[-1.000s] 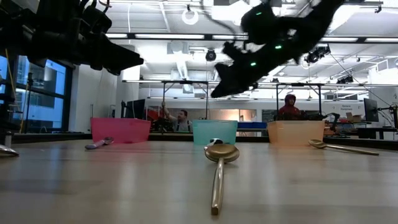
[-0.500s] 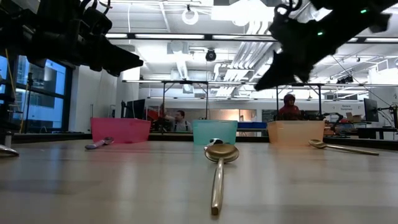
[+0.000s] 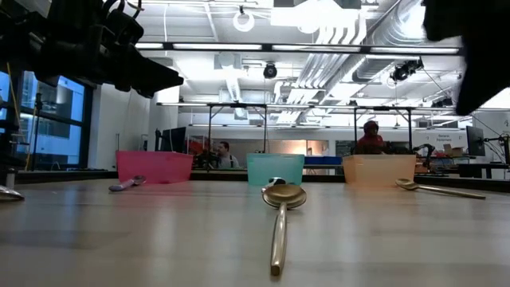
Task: Sort silverware by color (type)
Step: Put the violet spoon into the red bin
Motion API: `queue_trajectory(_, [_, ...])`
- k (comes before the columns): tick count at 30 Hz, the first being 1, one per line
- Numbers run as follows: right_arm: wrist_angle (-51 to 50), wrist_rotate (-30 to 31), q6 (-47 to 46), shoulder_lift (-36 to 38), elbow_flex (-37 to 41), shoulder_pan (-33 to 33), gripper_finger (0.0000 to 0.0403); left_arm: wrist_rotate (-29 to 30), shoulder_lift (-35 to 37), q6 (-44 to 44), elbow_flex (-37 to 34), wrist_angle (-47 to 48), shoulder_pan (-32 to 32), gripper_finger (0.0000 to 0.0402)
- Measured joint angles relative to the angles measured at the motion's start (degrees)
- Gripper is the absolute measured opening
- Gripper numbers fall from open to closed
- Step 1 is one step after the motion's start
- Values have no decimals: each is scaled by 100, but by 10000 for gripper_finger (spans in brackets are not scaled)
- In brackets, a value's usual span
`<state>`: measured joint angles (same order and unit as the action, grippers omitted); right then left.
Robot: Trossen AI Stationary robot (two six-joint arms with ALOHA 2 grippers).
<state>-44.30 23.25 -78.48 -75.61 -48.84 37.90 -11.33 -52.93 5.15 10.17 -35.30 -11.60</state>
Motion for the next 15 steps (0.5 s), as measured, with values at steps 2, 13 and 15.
queue_trajectory(2, [1, -103, -484, -8, -98, 380, 0, -2, 0, 0, 0, -1, 0, 122])
queue_trajectory(13, [-310, -924, -2788, -1107, -518, 1560, 2, 0, 0, 0, 0, -6, 0, 122])
queue_trajectory(15, [-364, -1120, -2929, -1338, -644, 1592, 10, 0, 0, 0, 0, -6, 0, 122])
